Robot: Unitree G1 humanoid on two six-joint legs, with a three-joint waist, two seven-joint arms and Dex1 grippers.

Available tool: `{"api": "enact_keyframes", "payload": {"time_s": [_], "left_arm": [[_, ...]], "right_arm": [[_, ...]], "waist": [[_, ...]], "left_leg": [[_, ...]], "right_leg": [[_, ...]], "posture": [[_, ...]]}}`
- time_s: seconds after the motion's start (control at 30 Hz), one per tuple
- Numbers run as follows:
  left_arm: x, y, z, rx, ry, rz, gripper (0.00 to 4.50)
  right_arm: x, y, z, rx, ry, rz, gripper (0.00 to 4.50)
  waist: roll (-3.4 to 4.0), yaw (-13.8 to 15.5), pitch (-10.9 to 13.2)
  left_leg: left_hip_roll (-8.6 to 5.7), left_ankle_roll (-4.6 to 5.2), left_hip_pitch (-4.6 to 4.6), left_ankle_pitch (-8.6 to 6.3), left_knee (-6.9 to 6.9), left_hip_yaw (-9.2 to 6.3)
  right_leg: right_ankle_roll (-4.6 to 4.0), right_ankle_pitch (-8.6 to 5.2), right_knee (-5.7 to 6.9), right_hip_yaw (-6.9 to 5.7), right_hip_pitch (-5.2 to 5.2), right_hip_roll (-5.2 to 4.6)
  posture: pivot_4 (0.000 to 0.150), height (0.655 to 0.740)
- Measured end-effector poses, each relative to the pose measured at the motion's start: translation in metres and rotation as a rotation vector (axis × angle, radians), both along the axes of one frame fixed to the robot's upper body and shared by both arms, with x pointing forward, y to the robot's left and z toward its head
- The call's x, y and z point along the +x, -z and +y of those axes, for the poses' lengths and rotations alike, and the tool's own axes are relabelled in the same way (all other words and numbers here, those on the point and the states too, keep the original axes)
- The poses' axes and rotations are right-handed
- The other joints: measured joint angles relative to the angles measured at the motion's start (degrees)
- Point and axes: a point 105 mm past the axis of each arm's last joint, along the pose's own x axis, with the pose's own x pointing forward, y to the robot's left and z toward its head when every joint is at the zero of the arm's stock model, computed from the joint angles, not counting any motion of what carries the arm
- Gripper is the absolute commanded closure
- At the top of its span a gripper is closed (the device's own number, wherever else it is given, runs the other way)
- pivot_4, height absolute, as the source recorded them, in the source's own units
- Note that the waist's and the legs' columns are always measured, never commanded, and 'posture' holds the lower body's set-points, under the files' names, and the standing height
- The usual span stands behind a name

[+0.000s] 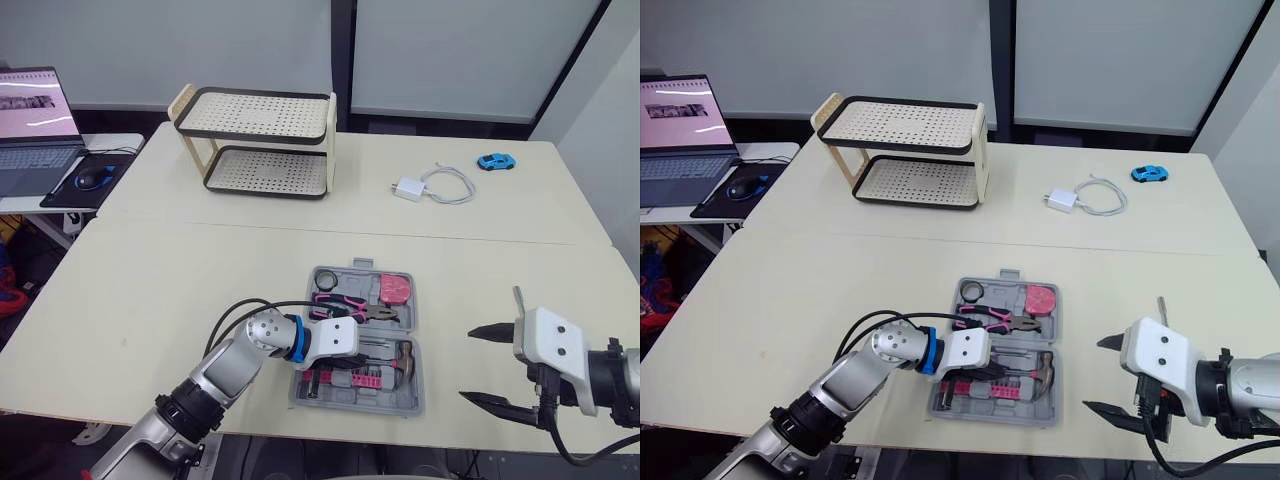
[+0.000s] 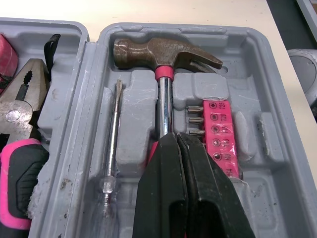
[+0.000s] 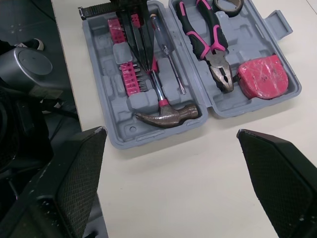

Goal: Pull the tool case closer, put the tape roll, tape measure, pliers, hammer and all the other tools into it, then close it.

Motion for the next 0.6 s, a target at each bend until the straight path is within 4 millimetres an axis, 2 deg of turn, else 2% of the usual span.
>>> {"api": "enact_keyframes", "payload": {"time_s": [0.17,0.3,0.37,0.5,0.6], "left_arm": [[-0.002,-0.001,0.002,-0.021,-0.013,0.013,4.48],[-0.005,-0.005,0.016,-0.056,-0.068,0.078,4.48],[-0.006,-0.018,0.028,-0.091,-0.083,0.092,4.48],[0.000,-0.062,0.057,-0.179,-0.115,0.040,4.48],[0.000,-0.076,0.075,-0.218,-0.140,0.043,4.48]], "right_arm": [[0.000,0.000,0.001,0.000,-0.003,-0.003,0.00],[0.002,-0.004,0.002,0.005,-0.016,-0.027,0.00],[0.002,-0.005,0.003,0.013,-0.016,-0.036,0.00],[0.004,-0.006,0.004,0.035,-0.009,-0.056,0.00],[0.006,-0.008,0.003,0.038,0.003,-0.091,0.00]], "waist": [[0.00,-0.15,-0.01],[0.00,-0.36,0.00],[-0.02,-0.30,0.02],[-0.01,-0.14,0.02],[-0.01,-0.15,0.02]], "left_leg": [[0.01,0.00,0.01,0.00,-0.01,0.00],[0.03,0.00,-0.02,0.00,-0.02,0.00],[0.05,0.00,-0.08,0.00,-0.02,-0.02],[0.03,0.00,-0.14,0.00,-0.01,-0.03],[0.02,0.00,-0.15,0.00,-0.03,-0.02]], "right_leg": [[0.00,0.00,0.00,0.00,0.00,0.00],[-0.01,0.00,0.02,0.00,-0.07,0.02],[-0.01,0.00,0.02,-0.02,-0.13,0.02],[0.00,0.00,-0.02,-0.04,-0.14,-0.01],[-0.01,0.00,-0.03,-0.04,-0.15,-0.02]], "posture": [[0.150,0.7350],[0.150,0.7350],[0.150,0.7350],[0.150,0.7350],[0.150,0.7350]]}}
